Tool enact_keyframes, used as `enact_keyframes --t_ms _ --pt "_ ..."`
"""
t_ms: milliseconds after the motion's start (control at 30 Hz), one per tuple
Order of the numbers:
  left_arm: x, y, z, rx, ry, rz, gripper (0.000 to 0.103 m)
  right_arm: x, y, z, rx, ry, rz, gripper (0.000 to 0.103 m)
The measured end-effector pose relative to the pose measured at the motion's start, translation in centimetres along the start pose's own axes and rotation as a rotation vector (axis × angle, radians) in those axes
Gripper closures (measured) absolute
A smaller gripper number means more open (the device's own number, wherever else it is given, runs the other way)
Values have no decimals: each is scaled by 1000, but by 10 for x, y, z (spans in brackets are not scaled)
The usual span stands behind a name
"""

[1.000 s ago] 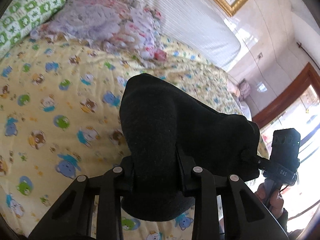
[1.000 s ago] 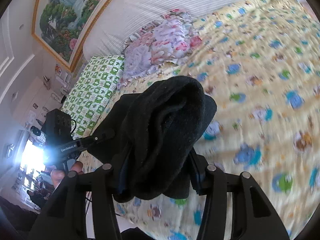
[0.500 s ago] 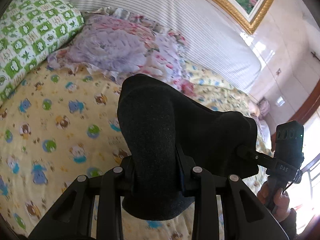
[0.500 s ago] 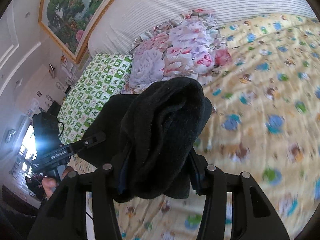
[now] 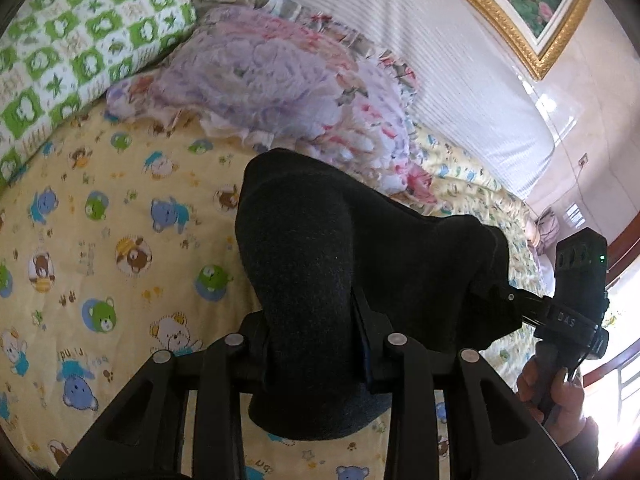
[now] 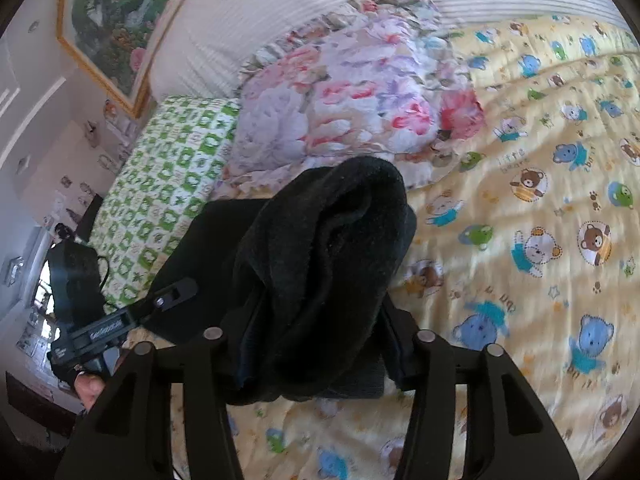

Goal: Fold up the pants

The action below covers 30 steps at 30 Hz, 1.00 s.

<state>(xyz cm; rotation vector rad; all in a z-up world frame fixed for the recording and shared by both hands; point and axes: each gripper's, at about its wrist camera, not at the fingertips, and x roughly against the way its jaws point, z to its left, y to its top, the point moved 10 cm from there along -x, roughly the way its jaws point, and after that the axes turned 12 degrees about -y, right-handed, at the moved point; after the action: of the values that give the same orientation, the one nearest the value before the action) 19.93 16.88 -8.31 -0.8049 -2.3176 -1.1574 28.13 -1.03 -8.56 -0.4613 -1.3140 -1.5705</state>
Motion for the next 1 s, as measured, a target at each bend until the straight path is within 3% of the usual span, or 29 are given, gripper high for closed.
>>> enact_keyframes --t_ms 133,300,600,767,1000 --pt "-2 -10 10 5 32 6 50 -7 -10 -11 35 -69 2 38" --pt "-8 -21 21 22 39 20 45 -11 -15 -26 37 -102 -2 30" --pt "-9 -20 21 10 52 16 42 -16 -15 -28 25 -104 -5 27" --pt "7 -22 17 -3 93 -13 42 0 -16 -27 16 -115 -33 26" --pt "34 -36 11 -7 136 -56 30 32 -24 -44 -29 -165 -89 26"
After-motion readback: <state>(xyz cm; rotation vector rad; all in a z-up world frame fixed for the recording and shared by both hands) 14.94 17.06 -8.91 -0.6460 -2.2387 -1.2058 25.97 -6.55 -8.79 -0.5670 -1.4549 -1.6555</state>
